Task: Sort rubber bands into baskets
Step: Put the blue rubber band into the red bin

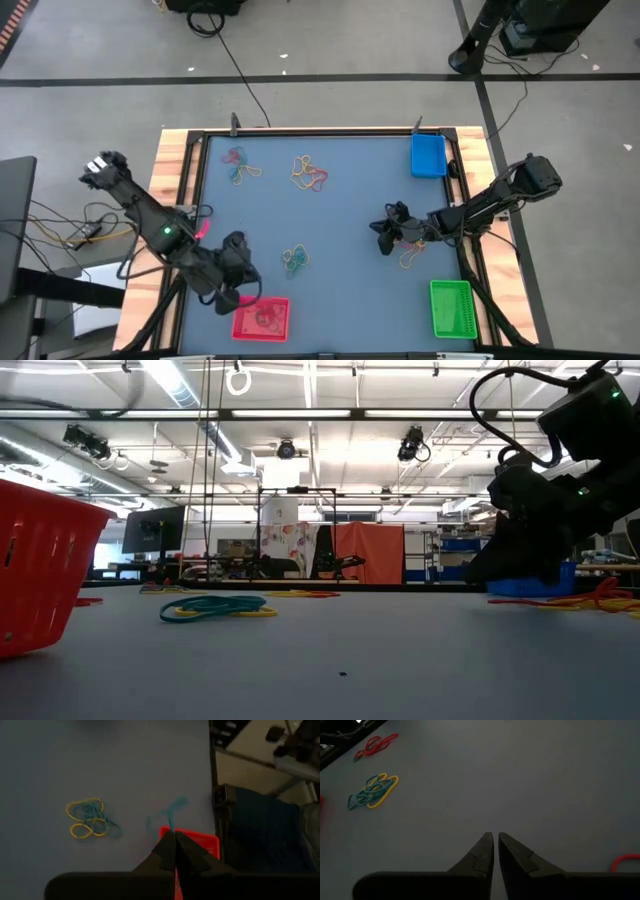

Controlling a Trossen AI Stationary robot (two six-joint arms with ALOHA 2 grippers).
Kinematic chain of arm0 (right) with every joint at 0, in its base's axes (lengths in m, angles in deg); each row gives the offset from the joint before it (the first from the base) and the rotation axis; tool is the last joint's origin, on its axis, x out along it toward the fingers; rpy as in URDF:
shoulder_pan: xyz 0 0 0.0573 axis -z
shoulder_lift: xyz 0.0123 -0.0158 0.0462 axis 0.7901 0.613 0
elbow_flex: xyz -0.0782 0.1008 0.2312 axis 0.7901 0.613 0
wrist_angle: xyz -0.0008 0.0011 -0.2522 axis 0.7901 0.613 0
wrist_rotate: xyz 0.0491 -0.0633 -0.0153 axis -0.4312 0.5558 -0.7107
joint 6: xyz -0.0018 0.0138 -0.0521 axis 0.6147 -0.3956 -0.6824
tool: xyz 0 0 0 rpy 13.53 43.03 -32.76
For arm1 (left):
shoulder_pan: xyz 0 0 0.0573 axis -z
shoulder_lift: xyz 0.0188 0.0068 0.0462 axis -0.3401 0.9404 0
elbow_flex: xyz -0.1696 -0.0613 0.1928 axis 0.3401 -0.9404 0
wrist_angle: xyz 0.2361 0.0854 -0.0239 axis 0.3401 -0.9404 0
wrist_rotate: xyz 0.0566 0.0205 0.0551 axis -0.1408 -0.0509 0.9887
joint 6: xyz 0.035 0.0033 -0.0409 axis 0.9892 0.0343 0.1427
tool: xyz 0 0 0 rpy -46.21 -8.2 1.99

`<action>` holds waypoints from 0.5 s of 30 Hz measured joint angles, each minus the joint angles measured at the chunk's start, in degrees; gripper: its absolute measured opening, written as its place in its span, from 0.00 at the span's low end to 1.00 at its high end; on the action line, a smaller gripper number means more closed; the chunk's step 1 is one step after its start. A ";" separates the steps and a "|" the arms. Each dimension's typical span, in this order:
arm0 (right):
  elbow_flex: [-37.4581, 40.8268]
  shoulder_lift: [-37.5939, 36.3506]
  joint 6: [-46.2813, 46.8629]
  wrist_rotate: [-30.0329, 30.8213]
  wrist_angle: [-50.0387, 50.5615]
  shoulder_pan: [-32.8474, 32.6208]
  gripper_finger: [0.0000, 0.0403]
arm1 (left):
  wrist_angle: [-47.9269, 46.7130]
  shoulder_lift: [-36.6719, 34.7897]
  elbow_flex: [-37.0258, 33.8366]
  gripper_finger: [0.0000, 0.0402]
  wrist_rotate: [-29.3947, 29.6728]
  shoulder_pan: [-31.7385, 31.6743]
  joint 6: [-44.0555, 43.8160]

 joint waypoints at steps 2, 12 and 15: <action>0.00 0.00 -0.02 0.32 0.00 0.00 0.10 | 0.36 0.97 0.00 0.02 -0.35 0.58 0.47; 0.00 0.00 -0.10 0.41 0.00 0.00 0.10 | 4.63 8.02 0.00 0.02 -3.93 4.34 1.10; 0.00 0.00 -0.21 0.99 0.00 0.02 0.10 | 5.32 9.82 0.00 0.02 -7.53 4.74 1.26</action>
